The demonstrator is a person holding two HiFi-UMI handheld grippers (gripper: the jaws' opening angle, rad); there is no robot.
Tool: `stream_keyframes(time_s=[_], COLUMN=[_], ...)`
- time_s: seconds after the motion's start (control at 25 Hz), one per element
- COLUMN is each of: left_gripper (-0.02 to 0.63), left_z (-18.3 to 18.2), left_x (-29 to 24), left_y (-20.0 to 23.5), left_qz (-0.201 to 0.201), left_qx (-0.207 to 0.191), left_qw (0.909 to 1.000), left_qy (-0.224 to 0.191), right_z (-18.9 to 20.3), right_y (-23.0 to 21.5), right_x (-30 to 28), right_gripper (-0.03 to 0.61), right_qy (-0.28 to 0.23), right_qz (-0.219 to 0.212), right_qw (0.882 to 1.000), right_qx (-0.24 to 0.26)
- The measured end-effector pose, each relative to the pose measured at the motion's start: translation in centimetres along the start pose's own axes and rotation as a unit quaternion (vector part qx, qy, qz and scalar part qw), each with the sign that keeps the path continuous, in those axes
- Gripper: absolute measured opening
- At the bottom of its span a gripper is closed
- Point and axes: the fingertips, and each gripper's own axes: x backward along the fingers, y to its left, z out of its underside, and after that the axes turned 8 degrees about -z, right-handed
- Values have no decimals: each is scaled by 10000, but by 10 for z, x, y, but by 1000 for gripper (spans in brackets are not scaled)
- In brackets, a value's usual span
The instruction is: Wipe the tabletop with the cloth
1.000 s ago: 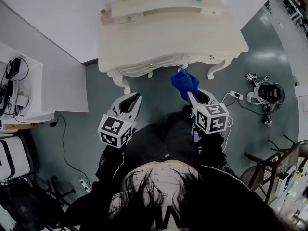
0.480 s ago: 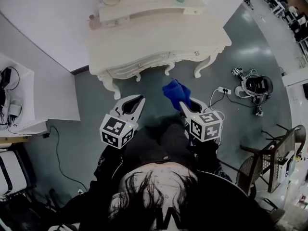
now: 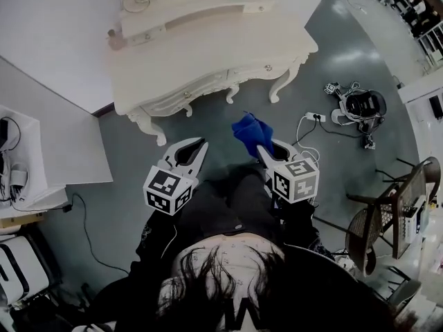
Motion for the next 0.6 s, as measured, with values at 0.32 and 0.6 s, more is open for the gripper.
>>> stream_keyframes(time_s=[0.32, 0.6], left_gripper=[3, 3], left_z=[1, -1], left_x=[-11, -19], left_y=[3, 12], left_qz=[29, -64], left_qx=[-6, 41], left_qw=[9999, 9999], left_qy=[100, 111], right_z=[-4, -12], right_y=[-11, -21], right_x=[-4, -13], right_gripper=[87, 87], right_qy=[-18, 21], right_qz=[43, 27], right_qw=[10000, 10000], right_qx=[-76, -65])
